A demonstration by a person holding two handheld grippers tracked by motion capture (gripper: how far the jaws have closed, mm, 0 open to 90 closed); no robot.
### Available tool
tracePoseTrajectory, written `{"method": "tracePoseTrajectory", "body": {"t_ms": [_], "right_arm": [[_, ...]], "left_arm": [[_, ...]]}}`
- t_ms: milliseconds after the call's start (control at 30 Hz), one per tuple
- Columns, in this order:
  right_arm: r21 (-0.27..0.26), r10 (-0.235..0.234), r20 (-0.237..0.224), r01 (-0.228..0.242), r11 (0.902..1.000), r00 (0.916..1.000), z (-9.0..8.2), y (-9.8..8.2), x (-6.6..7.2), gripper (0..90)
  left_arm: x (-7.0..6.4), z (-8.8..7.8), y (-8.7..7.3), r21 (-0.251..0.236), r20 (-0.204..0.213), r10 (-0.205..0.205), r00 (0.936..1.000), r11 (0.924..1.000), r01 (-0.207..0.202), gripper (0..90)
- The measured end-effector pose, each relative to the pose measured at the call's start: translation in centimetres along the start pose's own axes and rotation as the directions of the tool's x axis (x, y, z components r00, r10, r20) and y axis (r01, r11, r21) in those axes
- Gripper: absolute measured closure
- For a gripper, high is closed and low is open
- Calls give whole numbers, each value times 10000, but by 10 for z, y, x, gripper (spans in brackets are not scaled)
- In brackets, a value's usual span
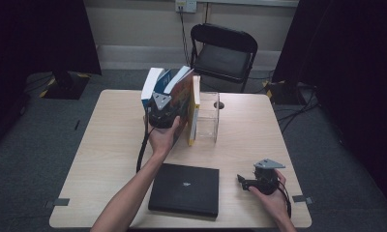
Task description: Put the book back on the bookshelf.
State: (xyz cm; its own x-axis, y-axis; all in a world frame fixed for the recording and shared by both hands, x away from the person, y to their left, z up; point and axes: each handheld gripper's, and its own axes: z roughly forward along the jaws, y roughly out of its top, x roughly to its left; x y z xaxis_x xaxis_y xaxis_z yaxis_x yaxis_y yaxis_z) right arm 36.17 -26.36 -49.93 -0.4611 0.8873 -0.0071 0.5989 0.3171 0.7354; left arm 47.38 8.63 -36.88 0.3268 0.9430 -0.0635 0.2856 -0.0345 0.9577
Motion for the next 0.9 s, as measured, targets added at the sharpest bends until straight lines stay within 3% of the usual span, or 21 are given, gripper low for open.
{"method": "tracePoseTrajectory", "body": {"t_ms": [367, 533, 633, 900], "right_arm": [[-2, 4, 2, -4, 10000, 10000, 0, 0, 0, 152], [-2, 9, 1, -9, 10000, 10000, 0, 0, 0, 152], [-2, 2, 4, -2, 10000, 10000, 0, 0, 0, 153], [0, 1, 4, -1, 10000, 10000, 0, 0, 0, 152]], "left_arm": [[1, 13, -20, -55, 85, 79, 9999, 10000, -78, 748], [0, 9, -24, -94, 232, 350, 9991, 9993, -348, 746], [2, 5, -26, 83, 320, 314, 9990, 9995, -317, 741], [6, -12, -26, -34, 704, 422, 9966, 9991, -421, 707]]}}
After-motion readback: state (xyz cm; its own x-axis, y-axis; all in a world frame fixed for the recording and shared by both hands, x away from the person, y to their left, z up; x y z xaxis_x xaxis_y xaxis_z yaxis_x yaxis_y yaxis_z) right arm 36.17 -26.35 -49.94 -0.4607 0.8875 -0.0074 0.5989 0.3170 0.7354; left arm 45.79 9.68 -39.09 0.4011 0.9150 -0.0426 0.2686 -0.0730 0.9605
